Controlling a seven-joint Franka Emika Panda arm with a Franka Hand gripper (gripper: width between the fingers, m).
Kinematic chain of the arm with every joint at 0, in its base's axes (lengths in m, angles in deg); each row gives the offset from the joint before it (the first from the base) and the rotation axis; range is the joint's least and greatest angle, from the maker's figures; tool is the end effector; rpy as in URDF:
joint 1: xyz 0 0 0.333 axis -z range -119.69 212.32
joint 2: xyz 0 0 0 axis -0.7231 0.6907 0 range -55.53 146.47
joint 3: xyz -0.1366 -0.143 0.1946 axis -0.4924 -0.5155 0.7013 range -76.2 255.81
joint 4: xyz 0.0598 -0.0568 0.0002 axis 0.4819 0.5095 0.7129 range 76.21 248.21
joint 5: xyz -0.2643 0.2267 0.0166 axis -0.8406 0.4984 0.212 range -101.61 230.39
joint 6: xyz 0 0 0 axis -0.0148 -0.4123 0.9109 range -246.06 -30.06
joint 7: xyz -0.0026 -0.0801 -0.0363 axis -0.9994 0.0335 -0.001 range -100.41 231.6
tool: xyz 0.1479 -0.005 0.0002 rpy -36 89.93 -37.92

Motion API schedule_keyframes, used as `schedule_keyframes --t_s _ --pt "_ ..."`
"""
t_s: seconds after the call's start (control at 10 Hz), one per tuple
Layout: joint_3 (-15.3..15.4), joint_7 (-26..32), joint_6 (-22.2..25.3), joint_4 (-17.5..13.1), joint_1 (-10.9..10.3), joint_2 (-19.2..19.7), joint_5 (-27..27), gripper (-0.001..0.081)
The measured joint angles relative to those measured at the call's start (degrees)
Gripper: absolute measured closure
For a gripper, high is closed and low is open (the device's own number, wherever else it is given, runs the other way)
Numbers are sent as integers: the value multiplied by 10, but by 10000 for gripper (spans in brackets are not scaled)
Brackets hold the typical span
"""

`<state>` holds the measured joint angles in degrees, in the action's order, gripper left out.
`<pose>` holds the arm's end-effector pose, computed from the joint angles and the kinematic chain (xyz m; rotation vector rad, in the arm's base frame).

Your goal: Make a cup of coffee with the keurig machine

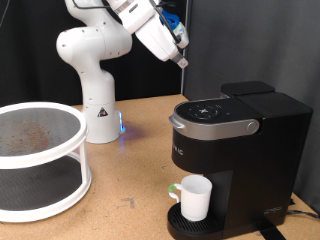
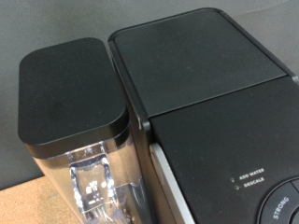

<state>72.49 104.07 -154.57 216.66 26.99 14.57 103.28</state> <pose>0.3891 0.0613 0.4364 -2.3896 -0.4675 -0.4273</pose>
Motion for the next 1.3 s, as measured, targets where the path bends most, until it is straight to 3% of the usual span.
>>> schedule_keyframes --t_s 0.3,0.4,0.6,0.8,0.9,1.3 --pt "15 31 -52 5 -3 -2 -5 4" --pt "31 33 -65 -5 -4 1 -34 4" --pt "58 -2 -52 -46 -2 25 -105 4" --pt "61 -47 24 -110 -2 67 -136 4" --pt "62 -64 40 -137 -2 90 -148 4" --pt "69 -85 44 -225 -2 166 -231 4"
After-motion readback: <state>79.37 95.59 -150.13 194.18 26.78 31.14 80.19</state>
